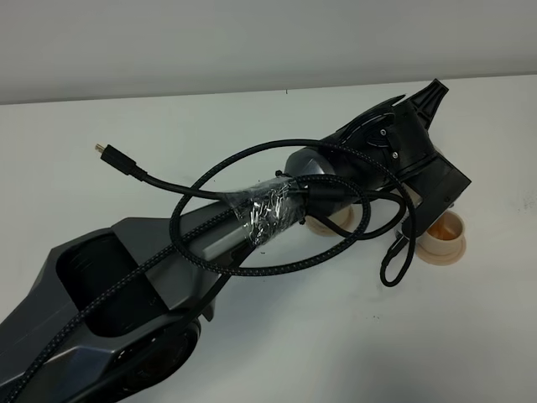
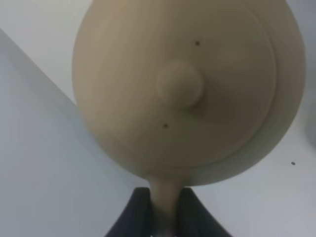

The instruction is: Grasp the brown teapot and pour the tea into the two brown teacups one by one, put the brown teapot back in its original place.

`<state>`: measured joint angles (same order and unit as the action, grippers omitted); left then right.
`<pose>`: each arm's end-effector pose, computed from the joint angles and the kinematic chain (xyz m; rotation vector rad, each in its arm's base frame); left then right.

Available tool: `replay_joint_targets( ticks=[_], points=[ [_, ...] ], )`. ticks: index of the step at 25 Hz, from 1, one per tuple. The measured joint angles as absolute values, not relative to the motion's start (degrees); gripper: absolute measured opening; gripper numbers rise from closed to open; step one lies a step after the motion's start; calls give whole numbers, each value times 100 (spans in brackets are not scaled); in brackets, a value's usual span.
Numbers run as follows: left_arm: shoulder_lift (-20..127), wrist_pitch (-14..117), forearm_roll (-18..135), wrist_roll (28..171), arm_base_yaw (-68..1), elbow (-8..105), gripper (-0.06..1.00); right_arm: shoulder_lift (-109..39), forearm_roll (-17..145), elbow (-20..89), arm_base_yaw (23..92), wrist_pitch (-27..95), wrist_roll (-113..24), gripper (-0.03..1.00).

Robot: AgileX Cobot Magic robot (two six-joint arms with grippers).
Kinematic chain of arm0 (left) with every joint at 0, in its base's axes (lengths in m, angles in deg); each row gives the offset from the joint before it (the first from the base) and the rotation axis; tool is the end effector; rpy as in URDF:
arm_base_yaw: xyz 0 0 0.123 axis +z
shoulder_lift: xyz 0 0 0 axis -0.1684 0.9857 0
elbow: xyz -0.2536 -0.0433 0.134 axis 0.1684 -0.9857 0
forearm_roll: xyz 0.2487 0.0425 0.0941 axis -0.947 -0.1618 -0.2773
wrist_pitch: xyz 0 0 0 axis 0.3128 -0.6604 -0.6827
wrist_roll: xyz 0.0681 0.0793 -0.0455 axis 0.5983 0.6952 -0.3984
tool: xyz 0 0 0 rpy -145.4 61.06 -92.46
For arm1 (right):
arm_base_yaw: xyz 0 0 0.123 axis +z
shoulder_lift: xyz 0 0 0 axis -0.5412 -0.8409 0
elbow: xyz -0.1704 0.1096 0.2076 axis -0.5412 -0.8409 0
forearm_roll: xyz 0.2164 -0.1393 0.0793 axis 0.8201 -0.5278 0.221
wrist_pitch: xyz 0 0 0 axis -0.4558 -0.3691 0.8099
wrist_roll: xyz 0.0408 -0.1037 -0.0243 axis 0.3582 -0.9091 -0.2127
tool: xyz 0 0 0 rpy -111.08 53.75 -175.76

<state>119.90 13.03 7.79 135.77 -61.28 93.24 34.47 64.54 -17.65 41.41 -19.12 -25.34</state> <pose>0.3994 -0.4283 0.1747 2.3404 0.8152 0.8862 0.0314 0.0196 0.2687 -0.2345 2.1315 0.2289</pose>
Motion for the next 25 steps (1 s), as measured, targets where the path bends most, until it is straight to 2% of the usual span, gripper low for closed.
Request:
replay_joint_targets(
  ticks=[25],
  points=[
    [11990, 1206, 510, 13577, -6157, 9324, 13, 3447, 6454, -1765, 4141, -1912, -2534, 24]
  ],
)
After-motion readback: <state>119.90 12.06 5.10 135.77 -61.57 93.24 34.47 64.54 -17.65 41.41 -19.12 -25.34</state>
